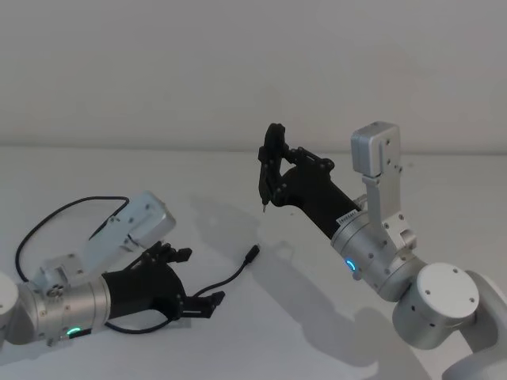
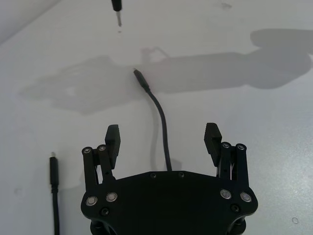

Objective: Pick up the data cable with the one hand.

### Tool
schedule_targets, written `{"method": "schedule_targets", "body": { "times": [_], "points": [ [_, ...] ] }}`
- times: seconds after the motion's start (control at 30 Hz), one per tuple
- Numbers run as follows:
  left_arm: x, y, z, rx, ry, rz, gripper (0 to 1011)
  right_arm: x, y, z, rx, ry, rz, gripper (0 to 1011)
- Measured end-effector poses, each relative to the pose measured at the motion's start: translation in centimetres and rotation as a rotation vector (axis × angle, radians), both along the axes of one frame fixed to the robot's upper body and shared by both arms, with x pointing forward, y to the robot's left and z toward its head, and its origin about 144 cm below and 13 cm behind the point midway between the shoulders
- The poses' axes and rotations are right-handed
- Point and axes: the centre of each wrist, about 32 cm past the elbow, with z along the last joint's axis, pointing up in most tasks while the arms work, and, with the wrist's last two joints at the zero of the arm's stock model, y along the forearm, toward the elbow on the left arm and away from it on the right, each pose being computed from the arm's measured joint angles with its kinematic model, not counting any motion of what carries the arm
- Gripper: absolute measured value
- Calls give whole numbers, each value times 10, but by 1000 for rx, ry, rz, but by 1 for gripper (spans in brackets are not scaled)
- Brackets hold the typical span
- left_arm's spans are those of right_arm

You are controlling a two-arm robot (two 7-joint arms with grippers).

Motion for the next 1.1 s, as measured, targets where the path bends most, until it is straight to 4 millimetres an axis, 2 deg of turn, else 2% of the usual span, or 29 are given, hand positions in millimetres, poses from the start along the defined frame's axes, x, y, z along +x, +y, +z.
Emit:
{"method": "schedule_targets", "body": {
  "times": [0.9, 1.1],
  "points": [
    [4, -1, -6, 54, 76, 13, 1001, 1, -1, -3, 18, 9, 8, 275],
    [4, 0, -7, 57, 79, 21, 919, 1, -1, -4, 19, 10, 8, 274]
  ]
}}
